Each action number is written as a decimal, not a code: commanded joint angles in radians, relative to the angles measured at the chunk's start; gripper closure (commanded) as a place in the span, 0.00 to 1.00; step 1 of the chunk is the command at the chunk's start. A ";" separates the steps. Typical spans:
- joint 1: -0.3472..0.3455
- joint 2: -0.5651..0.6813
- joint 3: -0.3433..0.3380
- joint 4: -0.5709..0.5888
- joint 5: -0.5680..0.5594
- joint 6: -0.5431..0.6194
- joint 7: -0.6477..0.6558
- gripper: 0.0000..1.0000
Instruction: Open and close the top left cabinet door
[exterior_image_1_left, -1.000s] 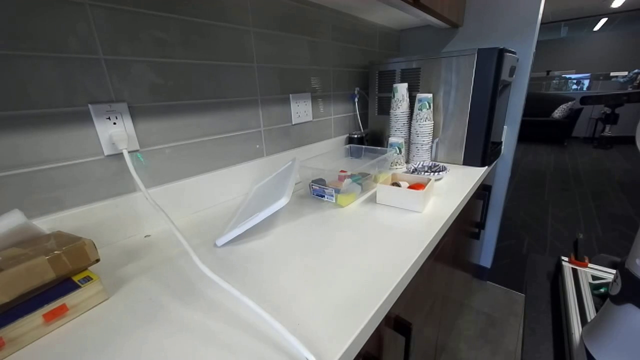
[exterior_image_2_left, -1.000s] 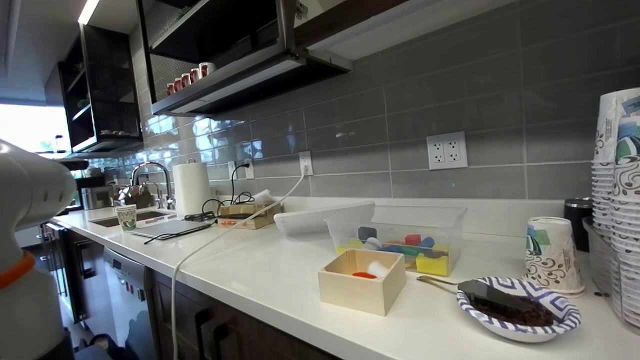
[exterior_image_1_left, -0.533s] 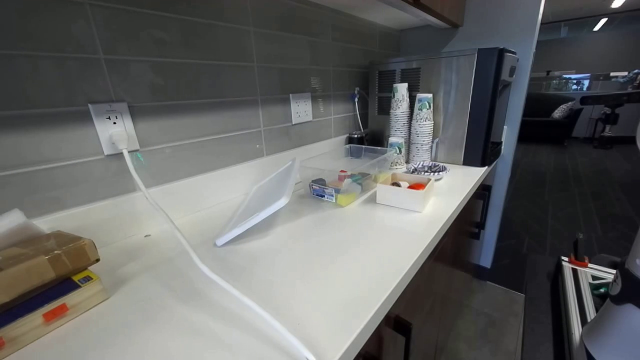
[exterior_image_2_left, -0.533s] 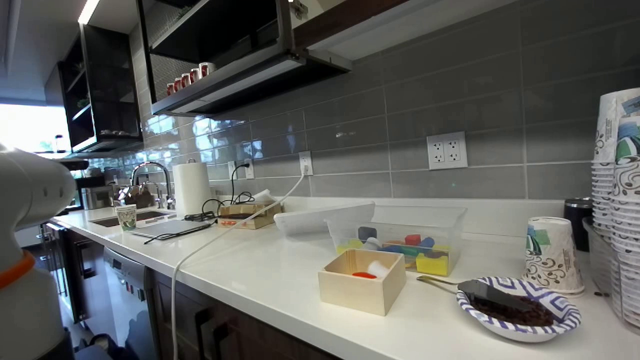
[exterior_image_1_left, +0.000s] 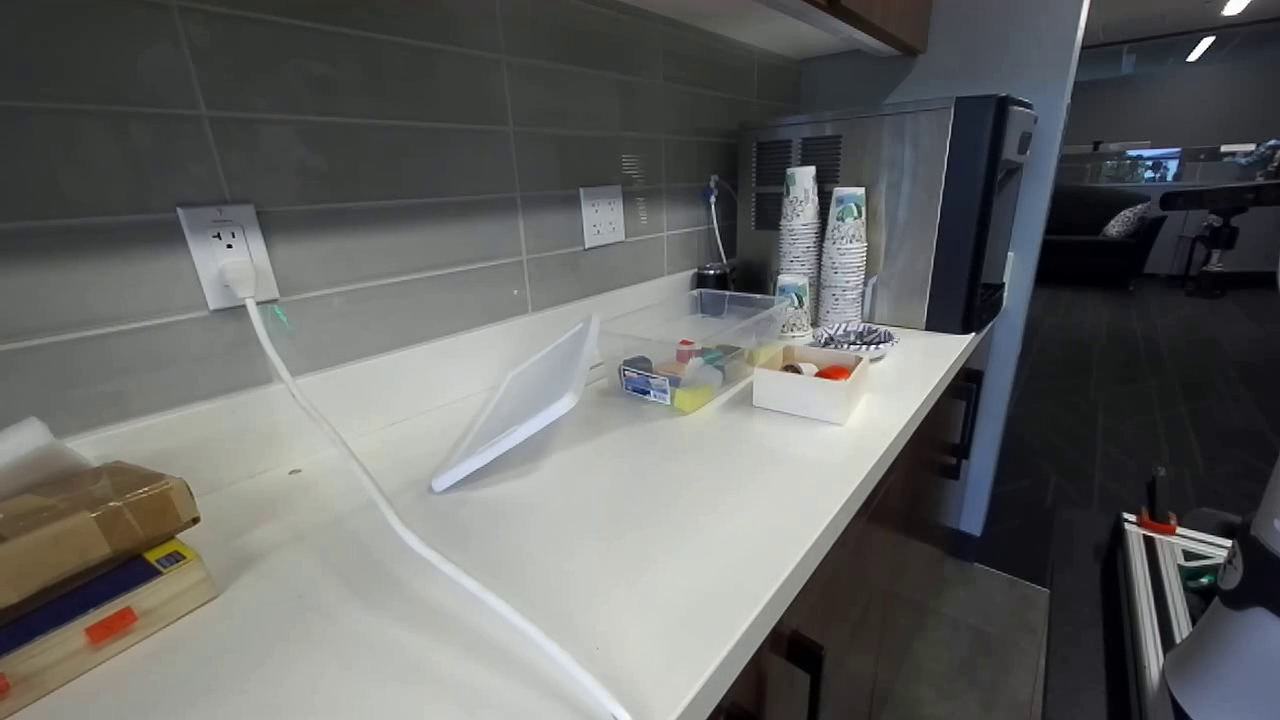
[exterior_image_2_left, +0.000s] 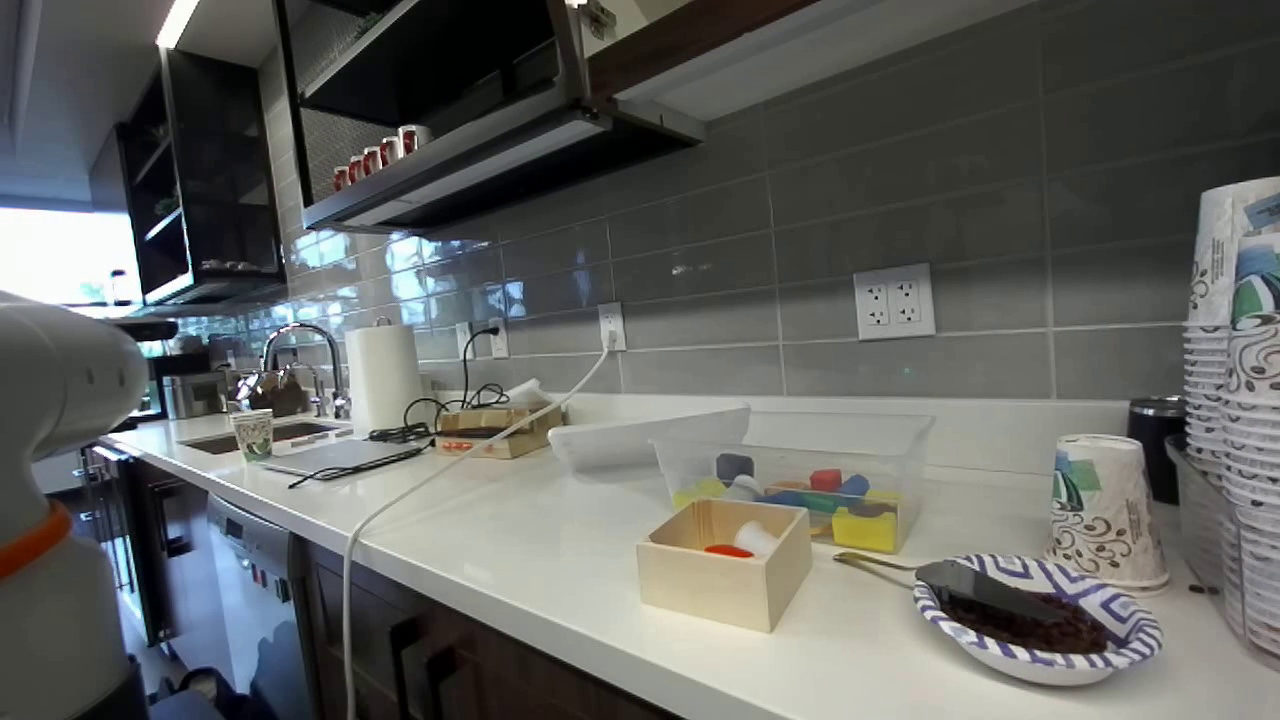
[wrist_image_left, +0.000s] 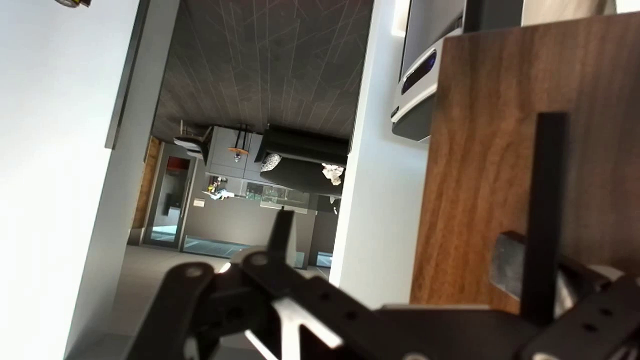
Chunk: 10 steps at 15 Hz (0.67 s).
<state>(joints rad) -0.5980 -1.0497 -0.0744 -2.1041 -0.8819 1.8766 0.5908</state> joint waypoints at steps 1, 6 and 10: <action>0.040 -0.057 -0.007 -0.053 -0.044 -0.044 0.025 0.00; 0.076 -0.077 -0.010 -0.066 -0.068 -0.069 0.041 0.00; 0.083 -0.070 -0.012 -0.062 -0.078 -0.070 0.047 0.00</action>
<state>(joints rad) -0.5580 -1.0885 -0.0751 -2.1373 -0.9160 1.8429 0.6121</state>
